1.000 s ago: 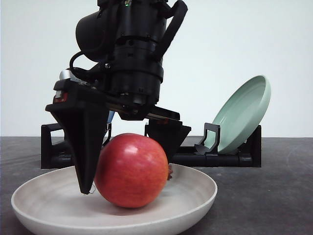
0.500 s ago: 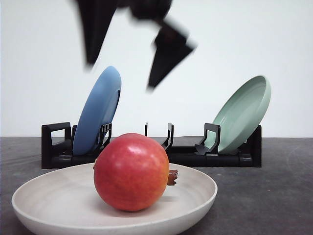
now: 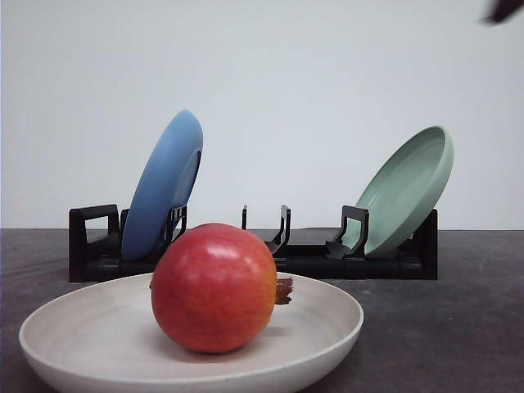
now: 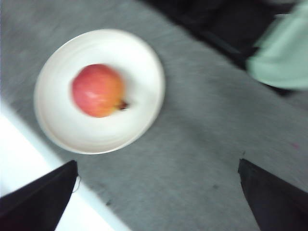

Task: Place pomegranate in white plate

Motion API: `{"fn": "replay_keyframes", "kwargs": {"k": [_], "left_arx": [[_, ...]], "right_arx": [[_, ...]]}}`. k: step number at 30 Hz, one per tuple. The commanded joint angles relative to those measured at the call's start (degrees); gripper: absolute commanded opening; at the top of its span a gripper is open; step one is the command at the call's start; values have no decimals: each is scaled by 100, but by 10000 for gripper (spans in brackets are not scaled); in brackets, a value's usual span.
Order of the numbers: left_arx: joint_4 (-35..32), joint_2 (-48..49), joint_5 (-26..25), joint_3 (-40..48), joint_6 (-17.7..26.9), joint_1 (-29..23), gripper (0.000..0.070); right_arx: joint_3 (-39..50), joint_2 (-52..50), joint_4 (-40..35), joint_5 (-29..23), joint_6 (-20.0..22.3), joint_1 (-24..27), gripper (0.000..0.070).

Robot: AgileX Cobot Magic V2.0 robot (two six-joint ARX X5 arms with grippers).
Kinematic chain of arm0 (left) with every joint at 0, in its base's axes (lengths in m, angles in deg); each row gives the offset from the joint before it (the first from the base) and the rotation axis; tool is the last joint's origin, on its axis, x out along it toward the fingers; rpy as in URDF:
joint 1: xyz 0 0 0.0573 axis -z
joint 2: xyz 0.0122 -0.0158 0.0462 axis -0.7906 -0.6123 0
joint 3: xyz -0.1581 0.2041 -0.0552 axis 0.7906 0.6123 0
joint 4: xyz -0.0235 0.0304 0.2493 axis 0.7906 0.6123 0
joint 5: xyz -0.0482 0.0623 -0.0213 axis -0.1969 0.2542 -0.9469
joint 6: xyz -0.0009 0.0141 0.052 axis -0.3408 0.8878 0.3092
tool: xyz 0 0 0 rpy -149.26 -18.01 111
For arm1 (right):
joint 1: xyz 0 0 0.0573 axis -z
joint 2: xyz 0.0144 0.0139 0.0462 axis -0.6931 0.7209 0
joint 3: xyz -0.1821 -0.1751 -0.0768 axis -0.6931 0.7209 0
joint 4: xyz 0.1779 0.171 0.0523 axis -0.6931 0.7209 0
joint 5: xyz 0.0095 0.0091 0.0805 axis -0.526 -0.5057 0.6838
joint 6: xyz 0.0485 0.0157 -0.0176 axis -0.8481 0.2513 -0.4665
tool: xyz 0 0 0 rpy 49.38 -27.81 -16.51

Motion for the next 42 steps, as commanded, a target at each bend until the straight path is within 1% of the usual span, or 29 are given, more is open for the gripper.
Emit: {"fn": "replay_keyframes", "kwargs": {"k": [1, 6, 10, 13, 17, 18, 19, 20, 21, 22, 23, 24, 25, 42], "left_arx": [[-108, -22, 142, -96, -39, 87, 592], [-187, -37, 396, -96, -34, 87, 592], [-246, -37, 437, -96, 73, 87, 592], [-242, -37, 543, -96, 114, 87, 592], [-239, -37, 668, -96, 114, 87, 592], [-233, -37, 673, -96, 118, 87, 585], [-232, -37, 673, -96, 121, 87, 497], [-223, -37, 671, -96, 133, 88, 290], [-204, -37, 671, -96, 170, 89, 62], [-196, -37, 698, -96, 216, 87, 37], [-200, -37, 761, -96, 245, 85, 0], [-213, -37, 840, -96, 242, 85, 0], [-232, -37, 902, -96, 240, 85, 0], [-301, -7, 912, -79, 240, 90, 0]], "right_arx": [[275, -732, -227, -43, -256, 20, 700], [1091, -2490, -1075, -173, -333, 102, 700], [1436, -3460, -1422, -175, -375, 102, 700], [1481, -3799, -1435, -242, -367, 102, 700], [1481, -3896, -1435, -263, -369, 102, 700], [1481, -3896, -1434, -276, -369, 102, 700], [1481, -3894, -1421, -276, -374, 102, 698], [1481, -3893, -1396, -275, -398, 102, 640], [1481, -3892, -1360, -274, -396, 102, 405], [1481, -3892, -1317, -275, -312, 102, 19], [1481, -3892, -1279, -293, -223, 102, 11], [1481, -3892, -1259, -358, -212, 102, 45], [1481, -3892, -1247, -435, -216, 102, 44], [1481, -3894, -1448, -425, -214, 102, 45]]}}
